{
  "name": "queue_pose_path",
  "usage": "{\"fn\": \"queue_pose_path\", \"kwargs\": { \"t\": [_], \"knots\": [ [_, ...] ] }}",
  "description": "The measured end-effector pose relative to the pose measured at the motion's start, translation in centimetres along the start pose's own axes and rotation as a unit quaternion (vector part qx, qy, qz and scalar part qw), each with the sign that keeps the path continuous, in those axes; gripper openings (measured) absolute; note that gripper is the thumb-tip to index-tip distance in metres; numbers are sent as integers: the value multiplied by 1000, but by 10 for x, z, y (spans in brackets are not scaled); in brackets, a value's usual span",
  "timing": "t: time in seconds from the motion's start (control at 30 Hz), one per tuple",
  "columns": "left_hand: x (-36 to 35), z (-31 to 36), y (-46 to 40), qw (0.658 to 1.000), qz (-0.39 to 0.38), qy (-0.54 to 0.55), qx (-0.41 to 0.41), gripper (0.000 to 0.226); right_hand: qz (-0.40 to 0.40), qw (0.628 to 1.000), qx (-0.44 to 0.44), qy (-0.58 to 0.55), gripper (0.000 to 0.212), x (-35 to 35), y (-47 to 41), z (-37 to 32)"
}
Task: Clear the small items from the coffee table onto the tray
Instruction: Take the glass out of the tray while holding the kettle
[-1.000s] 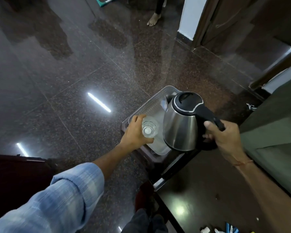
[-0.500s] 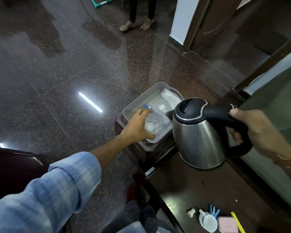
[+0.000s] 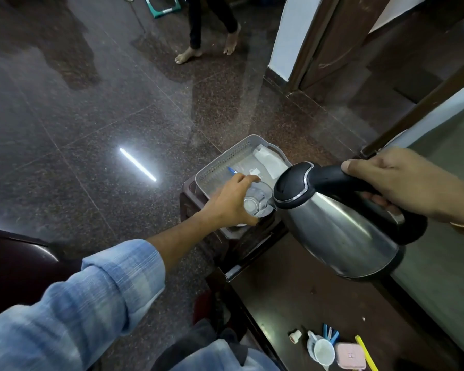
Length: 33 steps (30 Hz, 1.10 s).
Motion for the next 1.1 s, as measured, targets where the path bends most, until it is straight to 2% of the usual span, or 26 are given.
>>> {"fn": "queue_pose_path", "kwargs": {
  "t": [0.13,0.47,1.1],
  "knots": [
    [2,8,4,1000,-10,-4,-4,95,19,999,8,43,60,3,6,-17],
    [-2,16,12,999,-31,-19,-7,100,28,988,24,147,68,2,20,-46],
    [-2,21,18,1000,-12,-17,-21,98,12,976,18,215,77,8,30,-76]
  ]
}}
Point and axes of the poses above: each hand's wrist, its own y-axis away from the middle knuckle, its own x-axis out of the back of the hand, z = x × y, the point moved 2 cm from there along -y, towards the middle knuckle, and after that the axes turned 2 degrees about y, right-handed, at the moved point
